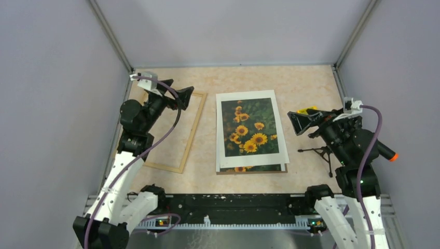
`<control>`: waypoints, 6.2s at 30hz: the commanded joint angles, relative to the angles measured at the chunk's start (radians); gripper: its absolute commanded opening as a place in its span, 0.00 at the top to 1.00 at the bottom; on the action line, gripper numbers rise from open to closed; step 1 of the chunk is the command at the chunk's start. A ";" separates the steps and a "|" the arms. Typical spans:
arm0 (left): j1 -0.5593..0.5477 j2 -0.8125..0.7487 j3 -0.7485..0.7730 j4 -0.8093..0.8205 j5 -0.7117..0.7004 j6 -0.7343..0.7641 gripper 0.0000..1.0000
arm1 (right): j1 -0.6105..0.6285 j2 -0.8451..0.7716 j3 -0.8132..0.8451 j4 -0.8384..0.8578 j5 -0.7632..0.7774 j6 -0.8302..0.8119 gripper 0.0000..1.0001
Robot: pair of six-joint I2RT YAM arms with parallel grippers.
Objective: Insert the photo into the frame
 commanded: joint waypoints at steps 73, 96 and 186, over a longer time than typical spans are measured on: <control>-0.114 1.018 0.472 -0.913 -0.310 -0.045 0.52 | -0.006 0.068 -0.169 0.245 -0.237 0.260 0.01; -0.125 1.008 0.455 -0.886 -0.321 -0.049 0.90 | -0.007 0.117 -0.165 0.191 -0.243 0.235 0.01; -0.340 0.439 -0.445 -0.098 0.251 -0.547 0.03 | 0.269 0.606 -0.402 -0.083 0.292 0.244 0.26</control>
